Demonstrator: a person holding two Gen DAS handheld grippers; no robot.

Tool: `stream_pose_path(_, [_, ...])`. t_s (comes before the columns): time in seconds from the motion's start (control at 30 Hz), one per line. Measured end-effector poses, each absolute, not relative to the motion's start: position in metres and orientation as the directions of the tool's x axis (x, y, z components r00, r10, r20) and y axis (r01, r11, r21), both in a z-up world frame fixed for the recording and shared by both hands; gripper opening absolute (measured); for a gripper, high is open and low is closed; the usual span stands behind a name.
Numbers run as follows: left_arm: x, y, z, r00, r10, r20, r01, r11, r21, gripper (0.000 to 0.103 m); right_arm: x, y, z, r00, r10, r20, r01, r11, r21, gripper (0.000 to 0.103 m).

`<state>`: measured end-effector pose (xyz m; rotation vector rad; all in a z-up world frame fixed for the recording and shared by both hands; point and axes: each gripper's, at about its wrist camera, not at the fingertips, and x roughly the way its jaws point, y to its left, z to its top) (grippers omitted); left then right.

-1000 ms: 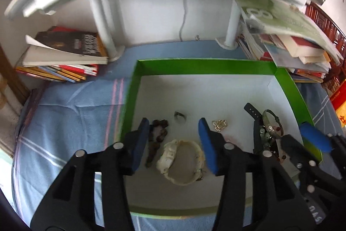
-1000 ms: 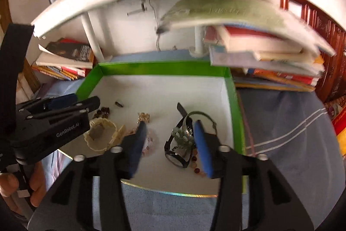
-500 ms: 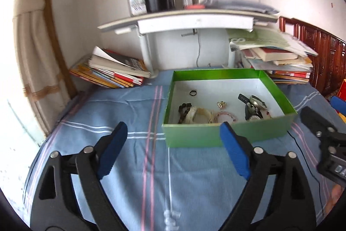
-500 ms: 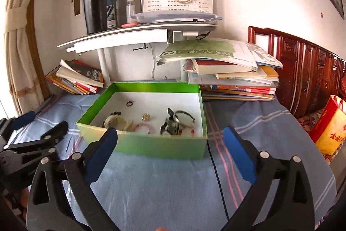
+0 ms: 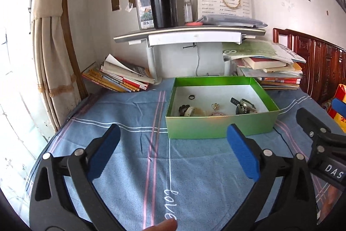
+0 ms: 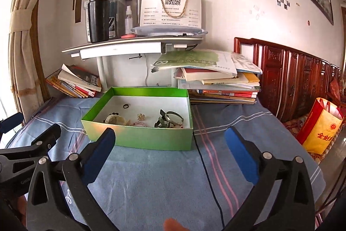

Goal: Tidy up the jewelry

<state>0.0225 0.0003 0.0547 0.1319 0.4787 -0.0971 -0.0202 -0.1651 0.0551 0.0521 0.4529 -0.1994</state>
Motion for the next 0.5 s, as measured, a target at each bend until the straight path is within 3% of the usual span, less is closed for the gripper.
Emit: stream_pose_path(0.5, [0.008,-0.009,0.06,0.886,-0.073,-0.458,0.137,0.985,0.108,0.099,-0.037,-0.169,0.058,0.883,-0.193,-0.427,0.226,0.974,0.027,0.1])
